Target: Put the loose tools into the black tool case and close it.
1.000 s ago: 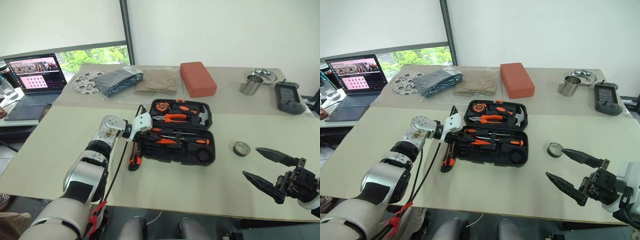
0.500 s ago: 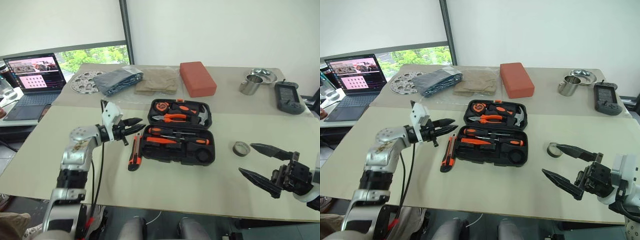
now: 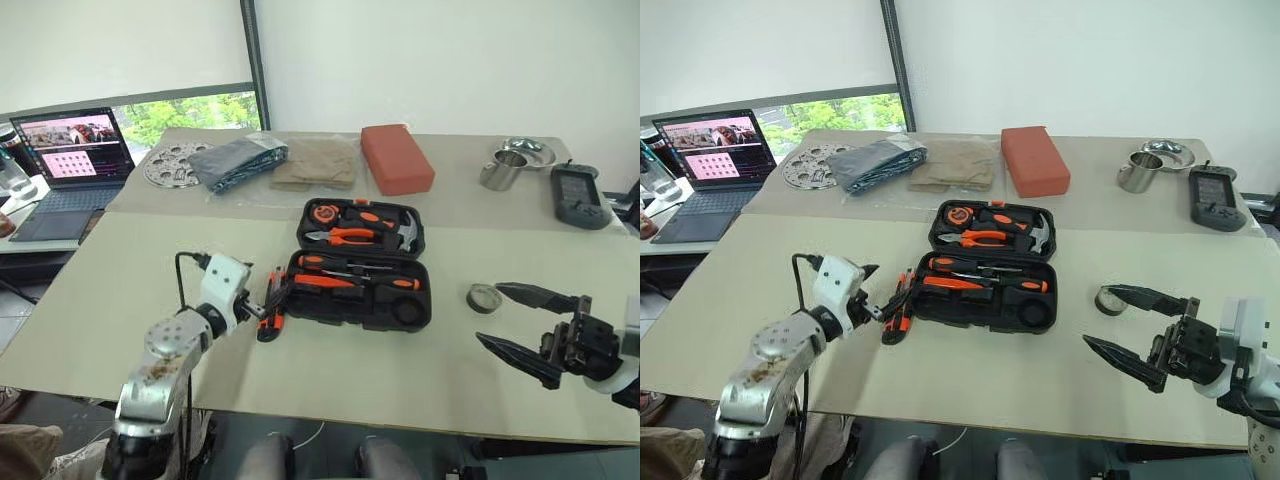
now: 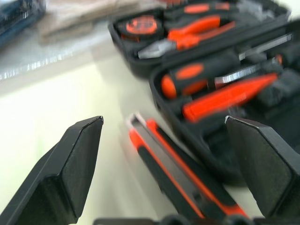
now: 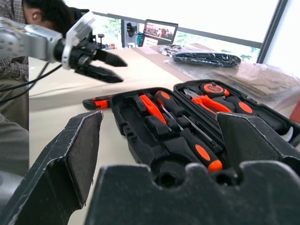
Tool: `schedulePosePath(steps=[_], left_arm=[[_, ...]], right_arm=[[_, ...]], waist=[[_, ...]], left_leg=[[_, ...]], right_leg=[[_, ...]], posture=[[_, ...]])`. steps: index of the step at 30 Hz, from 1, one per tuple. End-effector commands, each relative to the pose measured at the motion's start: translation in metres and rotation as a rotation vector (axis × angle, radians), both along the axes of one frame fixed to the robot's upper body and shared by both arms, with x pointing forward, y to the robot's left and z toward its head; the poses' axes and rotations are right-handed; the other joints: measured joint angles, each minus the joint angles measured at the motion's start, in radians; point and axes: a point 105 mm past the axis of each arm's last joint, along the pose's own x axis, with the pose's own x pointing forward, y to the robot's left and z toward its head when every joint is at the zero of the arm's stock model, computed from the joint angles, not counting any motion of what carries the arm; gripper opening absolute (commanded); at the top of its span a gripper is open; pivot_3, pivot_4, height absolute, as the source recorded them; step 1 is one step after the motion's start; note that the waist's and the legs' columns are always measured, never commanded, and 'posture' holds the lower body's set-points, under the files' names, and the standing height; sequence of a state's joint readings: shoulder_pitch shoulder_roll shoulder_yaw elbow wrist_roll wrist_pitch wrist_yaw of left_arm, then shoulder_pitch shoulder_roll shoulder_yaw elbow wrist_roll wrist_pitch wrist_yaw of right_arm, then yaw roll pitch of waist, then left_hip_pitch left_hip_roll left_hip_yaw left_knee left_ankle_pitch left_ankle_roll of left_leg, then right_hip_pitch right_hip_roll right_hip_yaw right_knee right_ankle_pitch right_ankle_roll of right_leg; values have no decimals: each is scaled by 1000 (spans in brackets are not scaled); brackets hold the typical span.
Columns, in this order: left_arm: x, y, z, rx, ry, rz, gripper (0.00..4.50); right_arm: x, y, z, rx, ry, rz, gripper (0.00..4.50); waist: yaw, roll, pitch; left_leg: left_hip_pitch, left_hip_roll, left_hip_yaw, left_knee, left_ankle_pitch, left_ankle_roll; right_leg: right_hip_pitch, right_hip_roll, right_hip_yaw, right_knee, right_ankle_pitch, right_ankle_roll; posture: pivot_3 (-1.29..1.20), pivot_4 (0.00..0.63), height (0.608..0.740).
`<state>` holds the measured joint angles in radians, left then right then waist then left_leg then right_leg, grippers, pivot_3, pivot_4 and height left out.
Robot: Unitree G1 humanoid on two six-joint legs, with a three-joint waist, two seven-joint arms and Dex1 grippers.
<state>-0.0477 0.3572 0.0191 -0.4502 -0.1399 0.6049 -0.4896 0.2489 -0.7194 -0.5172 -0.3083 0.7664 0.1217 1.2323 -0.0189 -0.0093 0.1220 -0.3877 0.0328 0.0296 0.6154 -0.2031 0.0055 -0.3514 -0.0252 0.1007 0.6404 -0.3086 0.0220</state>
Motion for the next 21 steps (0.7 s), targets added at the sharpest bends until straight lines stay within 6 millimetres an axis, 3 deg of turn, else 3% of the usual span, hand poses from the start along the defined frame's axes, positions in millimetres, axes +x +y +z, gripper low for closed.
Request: schedulePosePath(steps=[1, 8, 21], left_arm=[[-5, -5, 6, 16, -33, 20, 4490], [-22, -19, -21, -9, 105, -9, 4490], [-33, -11, -33, 1, 186, 34, 4490]], right_arm=[[-2, 4, 10, -14, -30, 17, 4500], [-2, 4, 13, -19, -28, 18, 4500], [-1, 3, 13, -27, -20, 37, 4500]], waist=[[1, 0, 0], [2, 0, 0], [1, 0, 0]], left_leg=[[0, 0, 0, 0, 0, 0], [0, 0, 0, 0, 0, 0], [0, 0, 0, 0, 0, 0]], right_leg=[[0, 0, 0, 0, 0, 0], [0, 0, 0, -1, 0, 0], [0, 0, 0, -1, -1, 0]], posture=[[0, 150, 740], [0, 150, 740], [0, 150, 740]])
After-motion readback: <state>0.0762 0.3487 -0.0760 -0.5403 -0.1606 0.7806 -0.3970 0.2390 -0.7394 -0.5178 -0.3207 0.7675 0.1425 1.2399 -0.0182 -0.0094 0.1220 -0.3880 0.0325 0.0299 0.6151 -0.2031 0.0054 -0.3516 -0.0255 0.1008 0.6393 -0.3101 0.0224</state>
